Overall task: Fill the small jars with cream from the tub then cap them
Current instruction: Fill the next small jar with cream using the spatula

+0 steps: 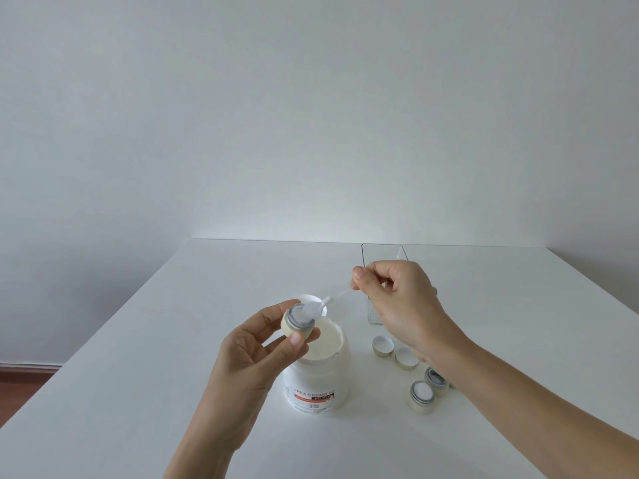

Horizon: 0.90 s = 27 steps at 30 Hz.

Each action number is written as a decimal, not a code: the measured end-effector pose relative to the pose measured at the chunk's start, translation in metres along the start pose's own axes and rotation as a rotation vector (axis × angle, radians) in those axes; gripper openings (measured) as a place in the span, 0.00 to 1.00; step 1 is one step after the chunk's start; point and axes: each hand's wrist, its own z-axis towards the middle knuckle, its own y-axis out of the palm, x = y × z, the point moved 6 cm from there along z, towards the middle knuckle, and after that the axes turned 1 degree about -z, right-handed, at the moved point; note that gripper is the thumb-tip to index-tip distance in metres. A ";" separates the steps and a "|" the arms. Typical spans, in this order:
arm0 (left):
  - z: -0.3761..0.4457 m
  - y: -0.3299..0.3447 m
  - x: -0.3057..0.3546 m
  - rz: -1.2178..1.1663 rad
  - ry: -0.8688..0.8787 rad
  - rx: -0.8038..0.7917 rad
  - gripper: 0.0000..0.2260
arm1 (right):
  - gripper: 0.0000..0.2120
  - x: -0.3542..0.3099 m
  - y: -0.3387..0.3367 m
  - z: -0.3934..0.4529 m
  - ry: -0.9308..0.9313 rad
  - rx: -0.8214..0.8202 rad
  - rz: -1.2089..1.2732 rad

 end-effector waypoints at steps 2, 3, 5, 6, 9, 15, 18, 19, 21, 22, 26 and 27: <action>0.000 0.000 -0.001 -0.022 -0.010 0.004 0.17 | 0.14 0.001 -0.001 0.002 -0.002 -0.010 -0.001; 0.000 0.000 -0.001 -0.042 -0.017 0.008 0.17 | 0.14 0.001 -0.001 0.002 -0.006 -0.014 -0.003; -0.001 0.000 -0.001 -0.066 -0.023 0.008 0.16 | 0.14 0.002 0.000 0.004 -0.010 -0.017 0.002; -0.001 0.001 -0.001 -0.071 -0.023 0.002 0.15 | 0.14 0.002 0.000 0.004 -0.008 -0.019 0.010; -0.001 0.002 -0.001 -0.094 -0.036 -0.022 0.13 | 0.14 0.004 0.002 0.007 -0.001 -0.028 0.058; 0.000 0.006 -0.002 -0.128 -0.069 -0.081 0.22 | 0.14 0.009 0.004 0.011 -0.002 -0.027 0.117; 0.000 0.008 -0.003 -0.131 -0.079 -0.103 0.19 | 0.14 0.009 0.004 0.012 -0.005 -0.030 0.130; 0.000 0.009 -0.003 -0.140 -0.088 -0.111 0.20 | 0.14 0.008 0.004 0.012 -0.008 -0.031 0.127; 0.001 0.010 -0.004 -0.173 -0.116 -0.122 0.24 | 0.15 0.007 0.004 0.012 -0.020 -0.032 0.120; 0.001 0.010 -0.004 -0.195 -0.136 -0.121 0.24 | 0.15 0.006 0.004 0.012 -0.028 -0.030 0.118; 0.000 0.010 -0.008 -0.260 -0.203 -0.110 0.21 | 0.14 0.008 0.001 0.014 -0.054 0.012 0.125; -0.001 0.009 -0.008 -0.259 -0.206 -0.105 0.20 | 0.14 0.010 0.000 0.014 -0.045 0.030 0.135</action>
